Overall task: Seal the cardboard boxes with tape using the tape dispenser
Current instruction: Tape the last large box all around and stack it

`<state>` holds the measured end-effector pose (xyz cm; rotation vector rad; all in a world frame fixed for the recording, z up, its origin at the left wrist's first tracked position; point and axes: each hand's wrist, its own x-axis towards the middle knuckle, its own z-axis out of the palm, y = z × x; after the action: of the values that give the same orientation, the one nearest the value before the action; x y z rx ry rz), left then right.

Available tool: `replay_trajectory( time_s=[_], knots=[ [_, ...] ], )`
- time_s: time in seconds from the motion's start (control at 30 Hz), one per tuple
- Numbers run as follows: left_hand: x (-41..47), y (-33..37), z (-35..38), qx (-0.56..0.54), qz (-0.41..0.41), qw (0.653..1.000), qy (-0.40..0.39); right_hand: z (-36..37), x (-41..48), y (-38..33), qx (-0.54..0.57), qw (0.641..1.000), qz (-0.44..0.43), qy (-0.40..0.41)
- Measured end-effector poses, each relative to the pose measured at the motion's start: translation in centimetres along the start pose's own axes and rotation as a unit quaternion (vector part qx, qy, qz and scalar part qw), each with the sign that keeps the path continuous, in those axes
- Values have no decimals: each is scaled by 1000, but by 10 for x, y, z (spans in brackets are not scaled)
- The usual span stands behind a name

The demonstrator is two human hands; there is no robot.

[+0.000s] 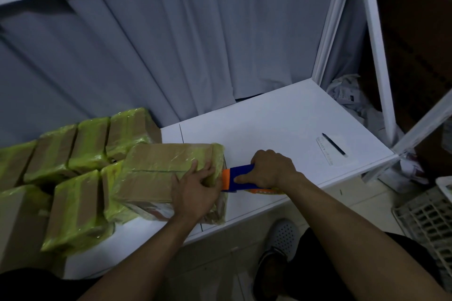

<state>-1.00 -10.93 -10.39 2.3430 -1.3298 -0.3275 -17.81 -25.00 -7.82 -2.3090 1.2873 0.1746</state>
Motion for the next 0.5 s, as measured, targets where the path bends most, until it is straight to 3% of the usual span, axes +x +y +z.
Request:
replay_trajectory(
  time_s=[0.13,0.5],
  knots=[
    [0,4,3,-6,-15,1000,17,9,-6,-6,-84,996,-4,39],
    [-13,25,8,-49,90,994,-33,-4,-30,35,34,985,142,88]
  ],
)
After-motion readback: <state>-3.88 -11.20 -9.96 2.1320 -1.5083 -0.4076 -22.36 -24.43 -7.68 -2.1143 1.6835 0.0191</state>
